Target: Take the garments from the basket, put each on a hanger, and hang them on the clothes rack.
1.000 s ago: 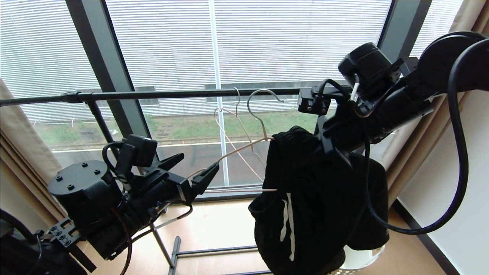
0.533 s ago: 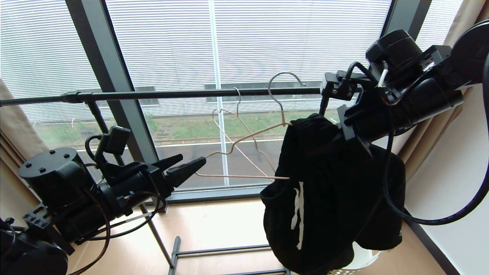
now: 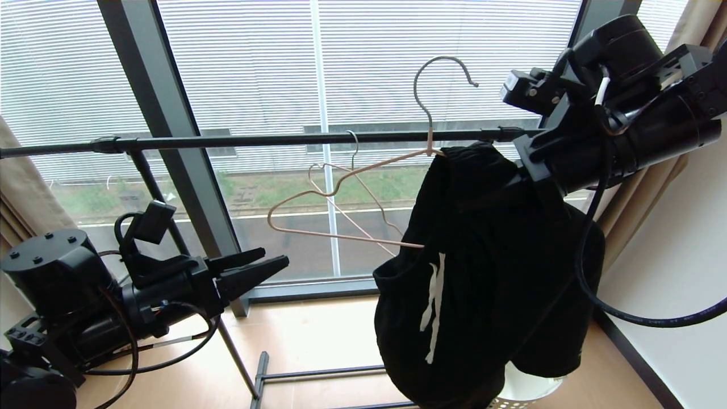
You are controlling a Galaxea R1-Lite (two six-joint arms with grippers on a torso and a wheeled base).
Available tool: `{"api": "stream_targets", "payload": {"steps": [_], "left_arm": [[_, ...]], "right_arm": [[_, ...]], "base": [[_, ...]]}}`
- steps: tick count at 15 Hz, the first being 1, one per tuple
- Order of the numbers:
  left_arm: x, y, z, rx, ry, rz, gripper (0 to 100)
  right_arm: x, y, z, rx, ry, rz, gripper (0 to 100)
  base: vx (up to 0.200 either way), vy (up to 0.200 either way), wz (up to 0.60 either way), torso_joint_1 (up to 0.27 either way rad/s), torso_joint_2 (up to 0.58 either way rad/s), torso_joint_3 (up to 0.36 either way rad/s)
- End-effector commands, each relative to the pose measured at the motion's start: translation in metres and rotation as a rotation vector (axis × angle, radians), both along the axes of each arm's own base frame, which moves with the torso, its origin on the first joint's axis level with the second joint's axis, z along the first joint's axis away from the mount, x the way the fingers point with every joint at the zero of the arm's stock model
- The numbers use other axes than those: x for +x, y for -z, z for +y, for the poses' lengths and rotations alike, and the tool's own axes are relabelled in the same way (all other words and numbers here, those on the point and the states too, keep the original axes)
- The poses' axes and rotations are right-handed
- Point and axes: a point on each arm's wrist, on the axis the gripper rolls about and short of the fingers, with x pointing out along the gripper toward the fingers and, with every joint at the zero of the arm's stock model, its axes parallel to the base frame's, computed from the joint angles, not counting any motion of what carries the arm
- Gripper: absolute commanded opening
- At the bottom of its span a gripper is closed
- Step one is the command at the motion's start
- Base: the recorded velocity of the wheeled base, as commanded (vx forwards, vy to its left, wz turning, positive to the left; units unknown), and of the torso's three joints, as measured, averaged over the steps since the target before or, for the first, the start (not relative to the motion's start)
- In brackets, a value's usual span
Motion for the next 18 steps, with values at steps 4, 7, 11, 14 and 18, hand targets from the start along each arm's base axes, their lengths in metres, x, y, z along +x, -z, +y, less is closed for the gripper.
{"api": "stream_targets", "payload": {"steps": [4, 7, 11, 14, 18], "left_arm": [[0.003, 0.017, -0.008, 0.016, 0.028, 0.067, 100], [-0.002, 0.024, -0.022, 0.025, 0.082, 0.098, 100], [0.000, 0.034, -0.034, 0.039, 0.088, 0.133, 100], [0.002, 0.042, -0.042, 0.052, 0.091, 0.161, 100], [0.000, 0.049, -0.052, 0.066, 0.103, 0.183, 100]], "right_arm": [[-0.006, -0.004, 0.000, 0.075, -0.071, 0.016, 0], [-0.007, 0.000, 0.000, 0.106, -0.114, 0.045, 0], [-0.013, 0.012, 0.000, 0.116, -0.215, 0.021, 0], [-0.016, 0.013, -0.001, 0.113, -0.253, -0.002, 0], [-0.022, 0.012, -0.002, 0.150, -0.283, 0.007, 0]], "base": [[0.000, 0.000, 0.00, 0.000, 0.00, 0.000], [0.000, 0.000, 0.00, 0.000, 0.00, 0.000], [0.000, 0.000, 0.00, 0.000, 0.00, 0.000], [0.000, 0.000, 0.00, 0.000, 0.00, 0.000], [0.000, 0.000, 0.00, 0.000, 0.00, 0.000]]}}
